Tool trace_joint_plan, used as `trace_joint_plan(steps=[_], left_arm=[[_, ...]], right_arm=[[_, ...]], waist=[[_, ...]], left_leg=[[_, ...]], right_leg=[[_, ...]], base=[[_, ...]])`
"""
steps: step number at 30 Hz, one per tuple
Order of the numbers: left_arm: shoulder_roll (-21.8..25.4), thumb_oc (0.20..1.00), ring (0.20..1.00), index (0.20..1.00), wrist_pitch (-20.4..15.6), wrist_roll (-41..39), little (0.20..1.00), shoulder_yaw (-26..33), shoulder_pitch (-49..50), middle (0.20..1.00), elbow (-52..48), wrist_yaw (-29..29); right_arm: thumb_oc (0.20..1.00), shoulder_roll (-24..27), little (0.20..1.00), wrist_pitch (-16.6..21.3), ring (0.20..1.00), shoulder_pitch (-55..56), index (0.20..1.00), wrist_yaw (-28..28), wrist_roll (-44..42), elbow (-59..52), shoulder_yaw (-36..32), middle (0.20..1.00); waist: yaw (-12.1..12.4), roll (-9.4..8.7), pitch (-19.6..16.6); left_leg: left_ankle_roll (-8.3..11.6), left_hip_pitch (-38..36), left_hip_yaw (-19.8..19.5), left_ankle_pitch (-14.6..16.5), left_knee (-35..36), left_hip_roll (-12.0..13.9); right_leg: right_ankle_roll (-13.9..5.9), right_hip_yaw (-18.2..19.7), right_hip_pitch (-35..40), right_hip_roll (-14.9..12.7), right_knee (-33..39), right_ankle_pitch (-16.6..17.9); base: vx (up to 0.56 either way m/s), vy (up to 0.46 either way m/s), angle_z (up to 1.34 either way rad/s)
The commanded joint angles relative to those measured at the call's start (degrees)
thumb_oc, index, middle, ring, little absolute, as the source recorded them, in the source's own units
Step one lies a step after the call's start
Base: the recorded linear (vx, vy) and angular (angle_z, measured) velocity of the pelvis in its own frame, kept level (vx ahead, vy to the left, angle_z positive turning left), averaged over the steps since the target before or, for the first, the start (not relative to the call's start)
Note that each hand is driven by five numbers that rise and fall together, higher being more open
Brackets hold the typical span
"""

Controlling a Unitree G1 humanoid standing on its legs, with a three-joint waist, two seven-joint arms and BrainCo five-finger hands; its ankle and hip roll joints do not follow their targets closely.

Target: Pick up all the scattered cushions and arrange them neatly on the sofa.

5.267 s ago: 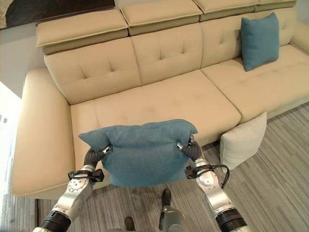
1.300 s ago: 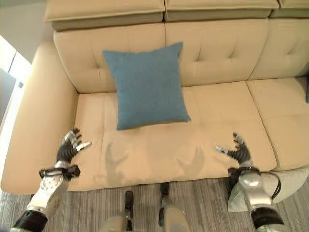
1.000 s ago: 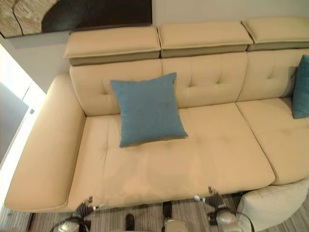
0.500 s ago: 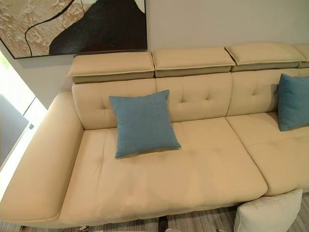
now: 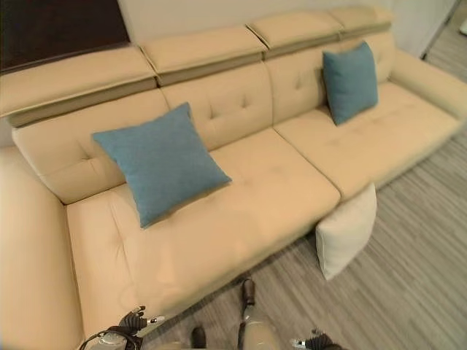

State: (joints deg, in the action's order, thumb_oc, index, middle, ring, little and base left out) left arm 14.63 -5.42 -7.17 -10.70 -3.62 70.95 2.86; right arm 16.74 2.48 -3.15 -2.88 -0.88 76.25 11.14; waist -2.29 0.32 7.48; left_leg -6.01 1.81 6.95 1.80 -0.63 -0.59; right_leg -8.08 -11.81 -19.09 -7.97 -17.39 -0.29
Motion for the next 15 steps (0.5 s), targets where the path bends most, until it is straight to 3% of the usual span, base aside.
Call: trace_joint_plan(steps=[1,2,3,4,6,9,10,12,13,15], left_arm=[[2.3,1.000,1.000,1.000,-0.2,2.3,1.000,1.6,-0.4,1.000,0.7,0.5],[2.3,1.000,1.000,1.000,-0.1,2.4,1.000,1.7,-0.3,1.000,0.8,0.6],[2.1,1.000,1.000,1.000,0.1,1.6,1.000,2.6,0.2,1.000,1.0,0.6],[1.9,1.000,1.000,1.000,0.5,2.0,1.000,3.4,0.6,1.000,1.5,0.9],[1.8,1.000,1.000,1.000,0.3,2.2,1.000,3.4,0.6,1.000,1.7,0.9],[0.6,1.000,1.000,1.000,0.4,3.0,1.000,1.1,-1.0,1.000,1.3,0.7],[0.4,1.000,1.000,1.000,0.4,3.1,1.000,0.6,-1.4,1.000,1.0,0.8],[-0.6,1.000,1.000,1.000,0.0,2.3,1.000,-1.3,-2.4,1.000,0.3,0.9],[-0.8,1.000,1.000,1.000,-0.1,2.4,1.000,-1.6,-2.4,1.000,0.3,0.9],[-1.0,1.000,1.000,1.000,-0.2,2.2,1.000,-1.7,-2.2,1.000,0.6,1.1]], right_arm=[[1.000,2.2,1.000,0.7,1.000,-1.4,1.000,-1.1,0.1,-1.4,-0.8,1.000],[1.000,2.2,1.000,0.9,1.000,-1.3,1.000,-1.4,-0.1,-1.5,-1.3,1.000],[1.000,1.9,1.000,1.0,1.000,-0.9,1.000,-1.6,-0.3,-1.4,-1.9,1.000],[1.000,1.1,1.000,0.6,1.000,-1.0,1.000,-1.8,0.0,-0.7,-1.5,1.000],[1.000,0.8,1.000,0.7,1.000,-1.0,1.000,-1.8,-0.4,-0.6,-1.4,1.000],[1.000,0.5,1.000,1.1,1.000,-0.2,1.000,-2.2,-3.0,-0.7,-2.0,1.000],[1.000,0.4,1.000,1.1,1.000,-0.2,1.000,-2.3,-3.2,-0.8,-1.8,1.000],[1.000,0.5,1.000,0.9,1.000,-0.2,1.000,-2.1,-3.2,-0.7,-0.7,1.000],[1.000,0.7,1.000,1.0,1.000,-0.1,1.000,-2.1,-3.1,-0.6,-0.6,1.000],[1.000,1.0,1.000,1.2,1.000,0.4,1.000,-2.1,-3.1,-0.5,-0.7,1.000]], waist=[[1.9,-1.59,0.0],[2.5,-1.19,-0.4],[4.1,-0.91,-1.4],[5.8,-2.09,-2.2],[5.4,-2.48,-2.4],[3.2,-3.79,-1.8],[3.2,-3.97,-1.6],[4.9,-4.57,-0.7],[5.2,-4.82,-0.7],[5.3,-4.89,-0.8]], left_leg=[[5.33,-2.7,-5.0,-0.6,2.1,-1.0],[5.29,-2.5,-4.0,-0.8,2.4,-0.6],[5.57,-2.1,-1.7,-1.1,2.5,0.2],[6.45,-2.1,2.0,-1.6,2.8,0.7],[6.75,-2.2,2.0,-1.8,2.7,1.0],[7.94,-1.2,1.5,-0.8,-2.3,2.3],[8.03,-1.3,0.3,-0.4,-3.0,2.4],[9.03,0.0,-12.3,0.5,-5.5,-0.7],[9.04,0.8,-15.6,0.7,-5.6,-1.6],[9.08,0.7,-17.9,1.0,-5.4,-1.9]], right_leg=[[-0.03,1.6,11.1,1.6,7.6,1.9],[0.22,-0.4,12.8,0.8,6.4,0.5],[0.37,-5.7,16.6,-1.0,6.4,-1.4],[-0.31,-8.7,19.8,-0.5,11.8,-0.9],[-0.27,-7.1,19.9,0.4,13.4,-0.9],[1.04,-2.6,20.9,3.4,18.2,0.1],[1.30,-1.7,21.3,3.8,18.7,0.4],[1.69,2.6,21.0,4.5,19.8,1.4],[1.50,3.9,20.5,4.4,20.0,2.0],[1.22,6.3,19.8,4.6,19.8,2.6]], base=[[-0.13,0.001,-0.46],[-0.16,-0.038,-0.58],[-0.21,-0.157,-0.98],[-0.17,-0.158,-1.43],[-0.06,-0.178,-1.42],[-0.06,-0.191,-0.26],[-0.12,-0.102,-0.43],[-0.12,-0.018,-0.74],[-0.07,0.000,-1.30],[-0.03,0.056,-1.58]])
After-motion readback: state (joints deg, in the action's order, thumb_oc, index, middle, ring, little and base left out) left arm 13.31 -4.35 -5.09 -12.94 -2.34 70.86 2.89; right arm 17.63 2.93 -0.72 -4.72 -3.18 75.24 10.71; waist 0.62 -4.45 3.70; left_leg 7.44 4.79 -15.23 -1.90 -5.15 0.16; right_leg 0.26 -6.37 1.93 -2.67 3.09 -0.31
